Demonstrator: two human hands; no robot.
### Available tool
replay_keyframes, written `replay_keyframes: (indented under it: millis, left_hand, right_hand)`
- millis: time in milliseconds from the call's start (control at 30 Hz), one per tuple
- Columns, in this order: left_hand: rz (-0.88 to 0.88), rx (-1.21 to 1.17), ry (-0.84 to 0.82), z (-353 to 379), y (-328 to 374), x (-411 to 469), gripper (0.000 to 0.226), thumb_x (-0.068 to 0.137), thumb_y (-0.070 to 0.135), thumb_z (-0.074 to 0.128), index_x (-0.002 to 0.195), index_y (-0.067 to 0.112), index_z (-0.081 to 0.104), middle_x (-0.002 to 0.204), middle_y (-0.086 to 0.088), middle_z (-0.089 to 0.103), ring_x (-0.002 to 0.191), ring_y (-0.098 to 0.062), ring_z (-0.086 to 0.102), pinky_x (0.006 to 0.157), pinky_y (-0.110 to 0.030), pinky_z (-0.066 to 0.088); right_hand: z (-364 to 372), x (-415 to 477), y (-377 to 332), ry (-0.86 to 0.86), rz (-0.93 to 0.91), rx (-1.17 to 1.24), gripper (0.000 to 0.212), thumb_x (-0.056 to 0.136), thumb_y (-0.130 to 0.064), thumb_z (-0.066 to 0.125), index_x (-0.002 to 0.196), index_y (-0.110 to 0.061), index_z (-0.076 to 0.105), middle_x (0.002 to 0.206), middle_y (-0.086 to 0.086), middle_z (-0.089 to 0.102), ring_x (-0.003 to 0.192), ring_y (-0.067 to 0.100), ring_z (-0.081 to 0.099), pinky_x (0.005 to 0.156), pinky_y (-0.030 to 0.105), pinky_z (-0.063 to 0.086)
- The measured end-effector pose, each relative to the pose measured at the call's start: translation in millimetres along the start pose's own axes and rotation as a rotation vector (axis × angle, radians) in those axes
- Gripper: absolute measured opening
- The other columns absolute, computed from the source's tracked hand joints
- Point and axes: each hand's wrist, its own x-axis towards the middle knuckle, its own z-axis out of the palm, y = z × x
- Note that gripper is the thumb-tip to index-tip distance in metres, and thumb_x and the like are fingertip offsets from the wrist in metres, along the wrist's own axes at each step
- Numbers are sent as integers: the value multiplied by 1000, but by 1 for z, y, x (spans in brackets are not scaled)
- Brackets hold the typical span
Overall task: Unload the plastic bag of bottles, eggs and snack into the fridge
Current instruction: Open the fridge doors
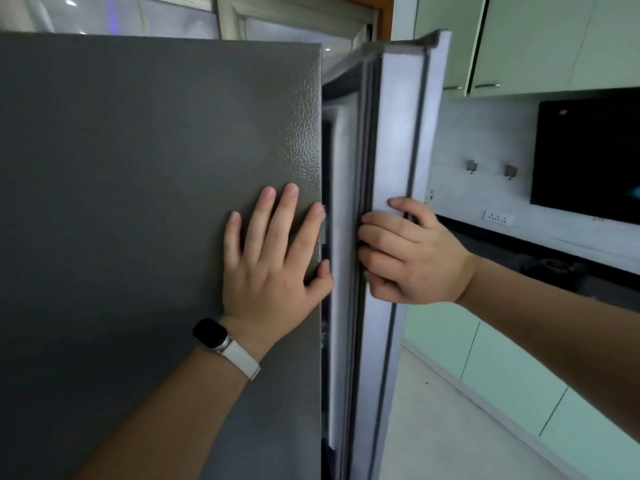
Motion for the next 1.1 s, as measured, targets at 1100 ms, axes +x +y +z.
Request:
replay_keyframes:
  millis: [1100]
  left_hand:
    - [66,-312,-535,119,189,79,58,94,42,49,145,15,47,154,-13,40,142,-32,35,114,-47,31]
  right_hand:
    - [-5,-216,108,-272,391,117,46,85,-26,58,127,-8,62,144,17,50,137,39,41,112,53,35]
